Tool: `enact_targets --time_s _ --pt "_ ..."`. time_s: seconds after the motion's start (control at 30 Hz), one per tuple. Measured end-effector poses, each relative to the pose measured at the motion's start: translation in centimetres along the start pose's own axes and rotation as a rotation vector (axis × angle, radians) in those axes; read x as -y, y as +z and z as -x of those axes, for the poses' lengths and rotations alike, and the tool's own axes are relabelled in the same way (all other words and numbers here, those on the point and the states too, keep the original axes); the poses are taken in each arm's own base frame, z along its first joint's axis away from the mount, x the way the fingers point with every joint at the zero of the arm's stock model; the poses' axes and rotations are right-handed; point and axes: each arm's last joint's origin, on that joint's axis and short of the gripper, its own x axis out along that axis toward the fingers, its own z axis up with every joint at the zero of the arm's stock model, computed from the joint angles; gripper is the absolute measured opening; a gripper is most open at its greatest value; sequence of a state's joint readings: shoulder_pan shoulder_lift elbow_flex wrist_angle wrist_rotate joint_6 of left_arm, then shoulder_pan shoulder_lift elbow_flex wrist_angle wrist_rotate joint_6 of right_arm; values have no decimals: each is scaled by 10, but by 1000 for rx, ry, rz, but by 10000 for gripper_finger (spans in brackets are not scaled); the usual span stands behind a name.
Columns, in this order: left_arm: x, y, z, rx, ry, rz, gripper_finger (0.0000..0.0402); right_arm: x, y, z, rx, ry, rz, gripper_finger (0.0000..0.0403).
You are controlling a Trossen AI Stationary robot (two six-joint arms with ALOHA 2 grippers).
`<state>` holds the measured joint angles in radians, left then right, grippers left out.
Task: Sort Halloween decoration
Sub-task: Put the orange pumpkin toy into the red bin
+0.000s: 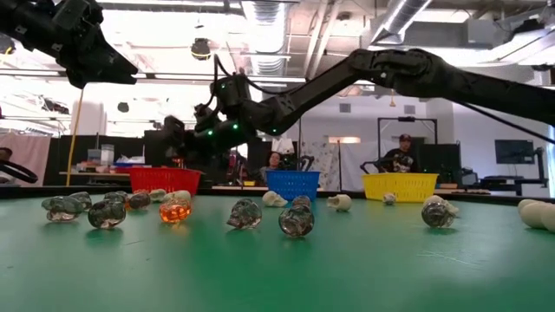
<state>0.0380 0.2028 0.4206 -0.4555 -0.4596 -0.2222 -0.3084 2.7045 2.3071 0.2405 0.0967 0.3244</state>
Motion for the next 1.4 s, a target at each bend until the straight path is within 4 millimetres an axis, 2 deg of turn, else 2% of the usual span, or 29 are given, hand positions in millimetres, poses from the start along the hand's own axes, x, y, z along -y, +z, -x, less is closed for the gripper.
enact_targets --time_s 0.33,0.43,0.6,0.7,0.8,0.97,1.1,1.2,1.3,1.4 --pt "0 0 0 1 0 1 169 -3 2 0 -10 56 31 242" --pt "0 0 0 0 0 2 169 -7 12 4 -25 96 15 251" --pt "0 0 0 0 0 7 169 -25 56 25 -36 99 168 253" --pt "0 0 0 -2 0 9 169 -32 83 43 -105 88 284 253" --pt "0 0 0 -3 1 9 169 -40 117 71 -187 79 389 253" --pt "0 0 0 -3 1 9 169 -54 177 138 -304 81 527 253" --pt "0 0 0 -3 0 9 169 -61 213 204 -437 2 591 248" --pt "0 0 0 -3 0 9 169 -64 238 259 -499 -45 564 241" --pt "0 0 0 -3 0 9 169 -68 242 306 -581 -55 530 234" --pt "0 0 0 -3 0 9 169 -74 231 346 -646 -120 529 230"
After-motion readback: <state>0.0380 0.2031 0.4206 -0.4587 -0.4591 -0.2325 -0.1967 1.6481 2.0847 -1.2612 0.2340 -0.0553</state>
